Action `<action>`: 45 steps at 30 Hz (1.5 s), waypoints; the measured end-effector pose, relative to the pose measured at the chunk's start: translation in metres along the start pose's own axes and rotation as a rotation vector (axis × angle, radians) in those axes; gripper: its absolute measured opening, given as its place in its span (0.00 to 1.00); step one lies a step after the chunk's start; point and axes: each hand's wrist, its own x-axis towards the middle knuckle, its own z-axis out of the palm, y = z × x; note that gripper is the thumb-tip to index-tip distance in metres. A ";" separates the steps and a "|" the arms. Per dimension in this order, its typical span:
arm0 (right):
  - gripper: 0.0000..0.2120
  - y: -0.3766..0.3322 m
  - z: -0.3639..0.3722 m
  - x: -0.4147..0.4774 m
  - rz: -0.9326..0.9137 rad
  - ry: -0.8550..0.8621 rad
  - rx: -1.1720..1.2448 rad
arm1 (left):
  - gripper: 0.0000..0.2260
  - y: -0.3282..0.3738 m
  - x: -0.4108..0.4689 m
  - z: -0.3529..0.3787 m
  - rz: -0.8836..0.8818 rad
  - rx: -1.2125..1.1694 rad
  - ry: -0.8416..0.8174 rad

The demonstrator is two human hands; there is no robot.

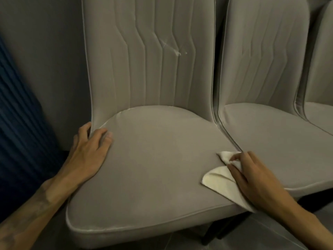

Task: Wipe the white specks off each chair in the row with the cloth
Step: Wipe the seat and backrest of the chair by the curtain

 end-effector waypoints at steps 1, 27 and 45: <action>0.09 0.000 0.002 0.003 0.012 0.016 0.001 | 0.22 0.000 0.000 0.000 -0.003 -0.005 0.003; 0.11 0.011 0.033 0.097 0.145 0.008 -0.028 | 0.23 -0.003 0.006 -0.002 -0.094 -0.101 -0.036; 0.12 -0.011 0.017 0.096 0.342 -0.078 -0.070 | 0.19 -0.007 0.006 -0.001 -0.037 -0.104 0.026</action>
